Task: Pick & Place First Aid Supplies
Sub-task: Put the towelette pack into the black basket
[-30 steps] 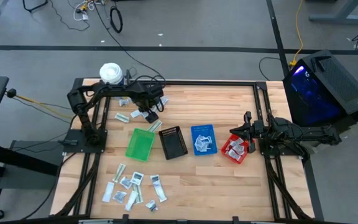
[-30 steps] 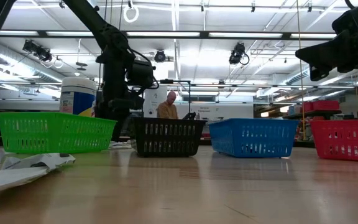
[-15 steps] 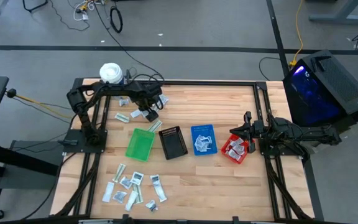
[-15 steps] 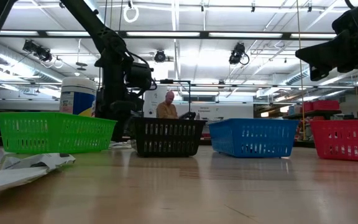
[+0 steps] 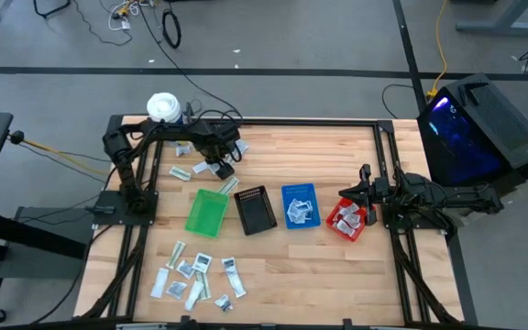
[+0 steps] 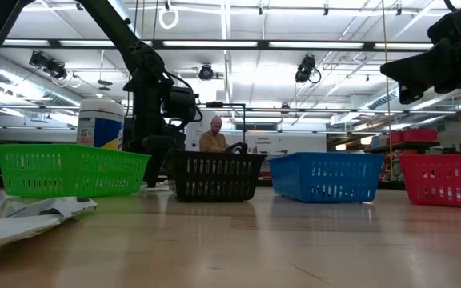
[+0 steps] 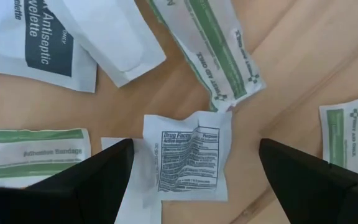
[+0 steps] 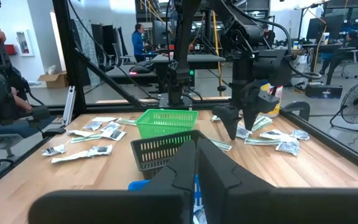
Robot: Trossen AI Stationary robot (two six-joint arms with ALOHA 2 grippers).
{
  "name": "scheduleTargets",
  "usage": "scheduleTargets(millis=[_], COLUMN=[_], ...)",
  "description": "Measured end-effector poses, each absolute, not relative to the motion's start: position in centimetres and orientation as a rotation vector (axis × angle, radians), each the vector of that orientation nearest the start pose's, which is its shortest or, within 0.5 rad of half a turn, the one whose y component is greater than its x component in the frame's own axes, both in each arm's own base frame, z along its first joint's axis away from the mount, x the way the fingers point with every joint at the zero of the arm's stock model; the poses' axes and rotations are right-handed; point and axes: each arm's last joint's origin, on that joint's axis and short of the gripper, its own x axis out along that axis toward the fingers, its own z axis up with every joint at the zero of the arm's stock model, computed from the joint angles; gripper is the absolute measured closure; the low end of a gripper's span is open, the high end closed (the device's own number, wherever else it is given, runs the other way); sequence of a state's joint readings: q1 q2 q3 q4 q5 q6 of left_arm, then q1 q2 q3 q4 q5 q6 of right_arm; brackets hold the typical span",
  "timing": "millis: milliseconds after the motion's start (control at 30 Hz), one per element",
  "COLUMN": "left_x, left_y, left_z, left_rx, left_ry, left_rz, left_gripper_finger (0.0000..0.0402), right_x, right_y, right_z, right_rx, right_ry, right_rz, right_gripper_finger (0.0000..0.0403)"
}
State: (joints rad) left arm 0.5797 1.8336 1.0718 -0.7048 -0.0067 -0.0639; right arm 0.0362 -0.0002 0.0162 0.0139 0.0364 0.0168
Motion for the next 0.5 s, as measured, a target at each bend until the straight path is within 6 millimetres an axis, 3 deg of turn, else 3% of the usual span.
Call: scheduleTargets(millis=[500], left_x=[26.55], left_y=[17.4], left_z=[13.65], left_rx=[-0.471], left_ry=[1.41], left_rz=[0.523], left_gripper_finger=[0.0186], right_x=[9.66], right_y=[0.24], right_z=[17.04], right_rx=[0.018], right_ry=[-0.03], right_rz=[0.0], right_gripper_finger=[0.038])
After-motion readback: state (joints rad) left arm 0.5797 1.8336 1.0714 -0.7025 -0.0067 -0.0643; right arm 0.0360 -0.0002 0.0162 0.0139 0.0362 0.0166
